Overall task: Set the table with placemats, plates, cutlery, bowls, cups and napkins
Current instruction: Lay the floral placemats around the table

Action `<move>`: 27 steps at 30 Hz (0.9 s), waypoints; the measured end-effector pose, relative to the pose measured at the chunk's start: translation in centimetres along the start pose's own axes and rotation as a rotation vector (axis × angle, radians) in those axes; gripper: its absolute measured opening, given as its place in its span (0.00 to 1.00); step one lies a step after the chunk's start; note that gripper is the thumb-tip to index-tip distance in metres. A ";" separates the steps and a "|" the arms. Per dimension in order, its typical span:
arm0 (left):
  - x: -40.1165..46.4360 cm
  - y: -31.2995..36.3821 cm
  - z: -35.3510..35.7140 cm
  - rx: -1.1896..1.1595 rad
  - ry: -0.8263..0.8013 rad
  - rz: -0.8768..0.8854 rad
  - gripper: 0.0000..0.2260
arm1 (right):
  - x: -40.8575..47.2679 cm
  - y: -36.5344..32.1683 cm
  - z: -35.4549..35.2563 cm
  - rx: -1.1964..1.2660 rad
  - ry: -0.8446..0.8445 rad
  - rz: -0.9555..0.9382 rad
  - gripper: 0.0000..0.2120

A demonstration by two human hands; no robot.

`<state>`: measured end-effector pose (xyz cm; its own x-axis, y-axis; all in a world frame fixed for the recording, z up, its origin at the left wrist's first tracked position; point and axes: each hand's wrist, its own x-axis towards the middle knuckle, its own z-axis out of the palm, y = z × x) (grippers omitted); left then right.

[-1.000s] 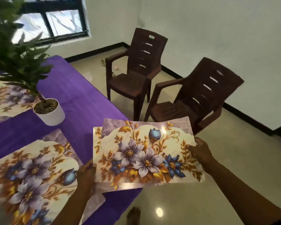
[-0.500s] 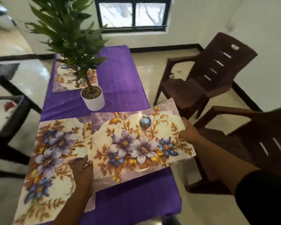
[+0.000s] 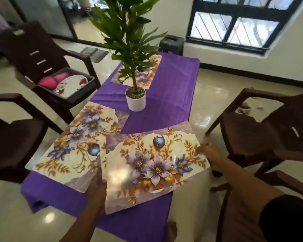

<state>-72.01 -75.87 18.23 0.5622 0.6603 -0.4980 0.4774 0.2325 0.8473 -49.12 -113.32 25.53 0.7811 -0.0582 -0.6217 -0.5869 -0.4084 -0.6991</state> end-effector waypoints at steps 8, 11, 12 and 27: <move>-3.5 -1.2 1.9 -0.214 0.020 -0.153 0.26 | -0.5 -2.4 -0.1 0.647 -0.117 -0.061 0.19; -4.8 -2.2 3.0 -0.291 0.091 -0.202 0.29 | -1.0 -1.9 0.7 0.483 -0.128 -0.108 0.20; -5.3 -2.7 3.3 -0.279 0.109 -0.216 0.29 | -1.1 -1.5 0.9 0.391 -0.113 -0.110 0.21; -1.9 -1.8 7.9 0.050 0.428 -0.172 0.21 | 17.6 -13.1 -3.5 0.078 -0.197 -0.186 0.05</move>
<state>-68.64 -83.18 16.23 0.1474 0.8531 -0.5004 0.5775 0.3365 0.7438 -26.93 -112.21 24.95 0.8248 0.1924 -0.5318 -0.4581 -0.3239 -0.8278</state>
